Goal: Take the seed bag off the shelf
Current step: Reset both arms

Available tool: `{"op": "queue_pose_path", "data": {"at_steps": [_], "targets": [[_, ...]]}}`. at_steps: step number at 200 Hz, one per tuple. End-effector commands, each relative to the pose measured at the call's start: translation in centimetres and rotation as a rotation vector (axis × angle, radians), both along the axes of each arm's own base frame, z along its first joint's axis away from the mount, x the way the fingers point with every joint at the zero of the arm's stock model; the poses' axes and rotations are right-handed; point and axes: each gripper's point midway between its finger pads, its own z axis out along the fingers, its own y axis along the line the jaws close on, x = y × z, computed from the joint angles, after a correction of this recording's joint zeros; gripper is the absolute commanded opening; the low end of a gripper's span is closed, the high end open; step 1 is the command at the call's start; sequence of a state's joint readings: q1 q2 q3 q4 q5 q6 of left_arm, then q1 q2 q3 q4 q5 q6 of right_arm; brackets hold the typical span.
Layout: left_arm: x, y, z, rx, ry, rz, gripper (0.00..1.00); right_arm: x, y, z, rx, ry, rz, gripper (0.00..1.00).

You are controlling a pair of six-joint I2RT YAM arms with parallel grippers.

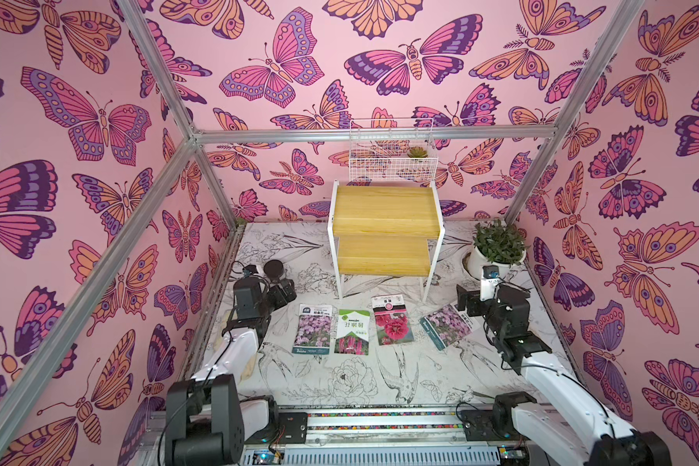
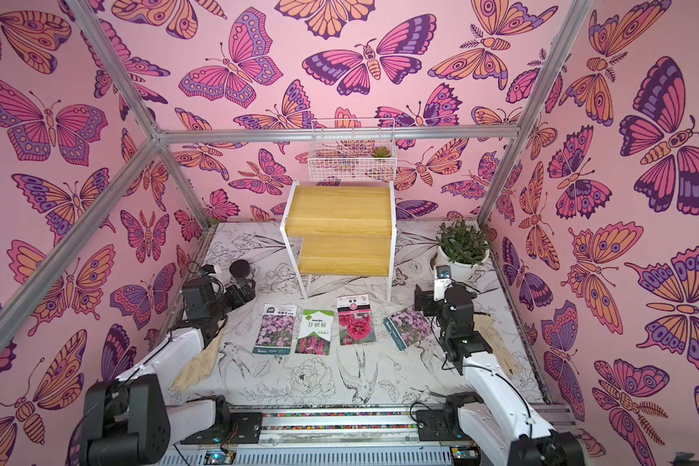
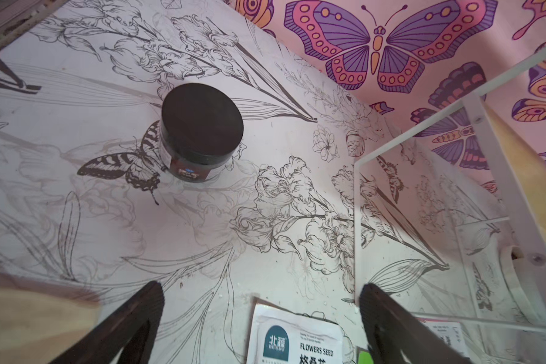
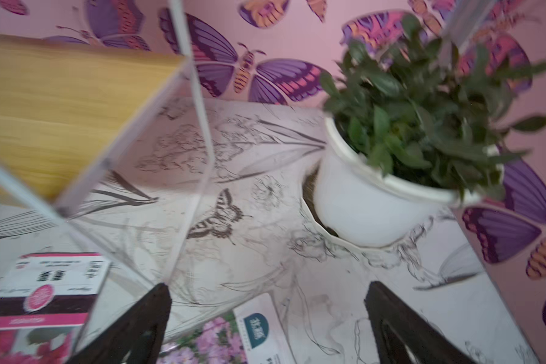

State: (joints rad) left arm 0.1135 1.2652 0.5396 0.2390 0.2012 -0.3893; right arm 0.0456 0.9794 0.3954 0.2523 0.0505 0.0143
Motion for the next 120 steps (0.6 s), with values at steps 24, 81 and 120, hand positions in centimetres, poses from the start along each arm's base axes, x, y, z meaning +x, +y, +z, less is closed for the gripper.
{"op": "queue_pose_path", "data": {"at_steps": [24,81,120], "targets": [[2.7,1.3,2.4,0.316,-0.173,-0.017,1.00,2.9,-4.5,-2.0,0.023,-0.075,-0.153,0.99],[2.2,0.3,3.9,0.435,-0.328,-0.103,1.00,2.9,-3.0,-1.3,0.089,-0.162,-0.074,0.99],[1.9,-0.2,3.8,0.420,-0.324,-0.142,1.00,4.7,-2.1,-3.1,0.116,-0.104,-0.025,0.99]]}}
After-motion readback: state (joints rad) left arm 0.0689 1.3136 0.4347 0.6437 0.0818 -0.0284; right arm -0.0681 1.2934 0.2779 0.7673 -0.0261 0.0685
